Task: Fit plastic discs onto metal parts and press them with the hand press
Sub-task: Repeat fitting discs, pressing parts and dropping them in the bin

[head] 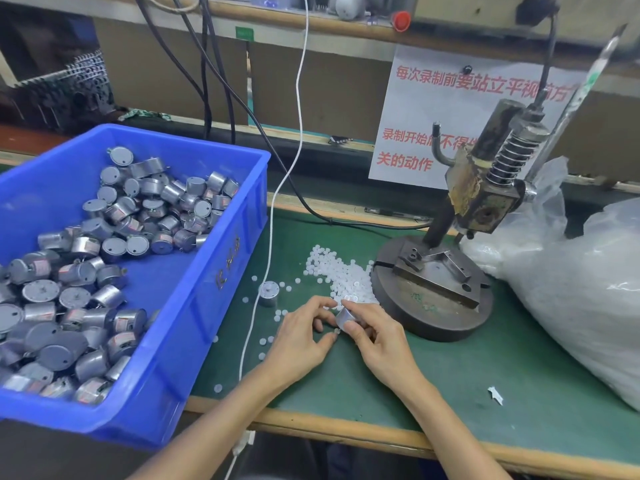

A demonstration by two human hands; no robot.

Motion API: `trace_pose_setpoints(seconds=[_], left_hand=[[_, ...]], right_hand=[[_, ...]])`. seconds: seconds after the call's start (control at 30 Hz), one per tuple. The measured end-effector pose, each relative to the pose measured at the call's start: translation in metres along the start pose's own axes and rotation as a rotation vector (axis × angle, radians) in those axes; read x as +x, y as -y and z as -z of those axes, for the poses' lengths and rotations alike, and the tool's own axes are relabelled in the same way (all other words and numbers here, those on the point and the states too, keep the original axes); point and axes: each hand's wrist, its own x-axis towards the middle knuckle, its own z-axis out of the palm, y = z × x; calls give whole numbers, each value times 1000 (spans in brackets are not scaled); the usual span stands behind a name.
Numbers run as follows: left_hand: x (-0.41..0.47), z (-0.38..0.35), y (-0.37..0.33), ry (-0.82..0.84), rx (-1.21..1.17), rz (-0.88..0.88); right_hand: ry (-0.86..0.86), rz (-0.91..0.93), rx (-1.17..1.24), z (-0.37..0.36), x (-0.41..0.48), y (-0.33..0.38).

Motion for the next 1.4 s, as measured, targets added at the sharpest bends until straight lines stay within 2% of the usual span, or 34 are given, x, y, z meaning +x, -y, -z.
trace_pose_setpoints(seconds=[0.3, 0.6, 0.83, 1.13, 1.27, 1.33, 1.4], left_hand=[[-1, 2, -3, -54, 88, -26], [0, 2, -2, -37, 128, -55], [-1, 1, -1, -31, 105, -57], [-2, 2, -3, -8, 106, -55], [-2, 2, -5, -1, 106, -48], [-2, 1, -9, -30, 79, -70], [-1, -2, -18, -88, 68, -155]], right_hand=[[28, 138, -174, -1, -1, 0], [40, 293, -383, -4, -6, 5], [75, 331, -486, -6, -7, 11], [77, 276, -475, -8, -8, 7], [133, 145, -353, -6, -7, 9], [71, 31, -146, -5, -5, 14], [-38, -155, 200, 0, -2, 23]])
